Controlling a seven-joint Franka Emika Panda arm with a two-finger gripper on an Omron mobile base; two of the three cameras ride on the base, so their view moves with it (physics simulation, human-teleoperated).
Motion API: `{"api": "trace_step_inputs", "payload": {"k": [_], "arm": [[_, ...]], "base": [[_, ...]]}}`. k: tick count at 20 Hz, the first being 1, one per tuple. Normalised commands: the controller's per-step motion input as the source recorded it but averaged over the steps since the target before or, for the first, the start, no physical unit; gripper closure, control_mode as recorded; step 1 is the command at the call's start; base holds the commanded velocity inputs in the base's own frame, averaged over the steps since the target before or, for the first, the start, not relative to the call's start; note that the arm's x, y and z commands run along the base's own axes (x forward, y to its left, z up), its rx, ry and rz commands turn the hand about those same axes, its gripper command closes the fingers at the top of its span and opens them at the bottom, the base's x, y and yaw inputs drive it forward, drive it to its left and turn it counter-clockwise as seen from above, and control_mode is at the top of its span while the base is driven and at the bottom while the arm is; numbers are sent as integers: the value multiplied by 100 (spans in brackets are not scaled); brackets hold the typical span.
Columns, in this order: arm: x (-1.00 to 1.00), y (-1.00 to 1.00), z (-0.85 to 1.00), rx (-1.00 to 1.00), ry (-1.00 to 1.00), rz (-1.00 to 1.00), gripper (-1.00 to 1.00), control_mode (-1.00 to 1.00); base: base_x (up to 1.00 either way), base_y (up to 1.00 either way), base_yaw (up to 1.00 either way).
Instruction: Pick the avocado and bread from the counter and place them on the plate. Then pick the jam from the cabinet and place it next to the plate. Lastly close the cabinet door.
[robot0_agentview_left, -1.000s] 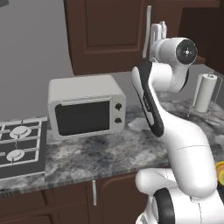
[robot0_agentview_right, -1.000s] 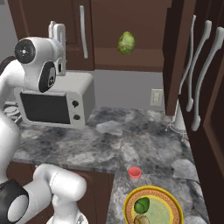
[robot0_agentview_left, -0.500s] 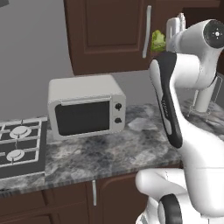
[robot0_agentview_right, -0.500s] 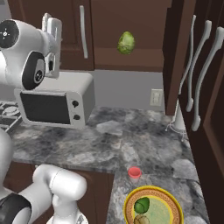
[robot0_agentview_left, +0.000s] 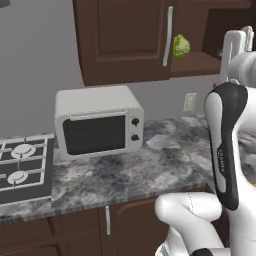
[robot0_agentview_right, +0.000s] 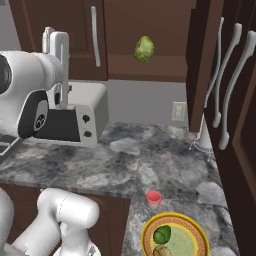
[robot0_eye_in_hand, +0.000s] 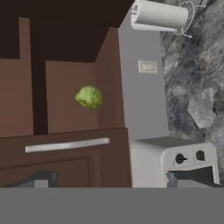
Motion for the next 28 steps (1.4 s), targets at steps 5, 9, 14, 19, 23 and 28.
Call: {"api": "trace_step_inputs", "payload": {"k": [5,9,14,19,23,28], "arm": [[-43,0,-10,0,-1,0,-100,-100],[-48,-2,-11,0,-3,0,-100,-100],[-55,-16,-2,0,-7,0,-100,-100],[-45,-22,0,0,-8,0,-100,-100],[-34,-20,-5,0,-2,1,-100,-100],[-38,-27,-3,0,0,2,-100,-100]], "base": [[0,0,0],[0,0,0],[0,0,0],[0,0,0],[0,0,0],[0,0,0]]}}
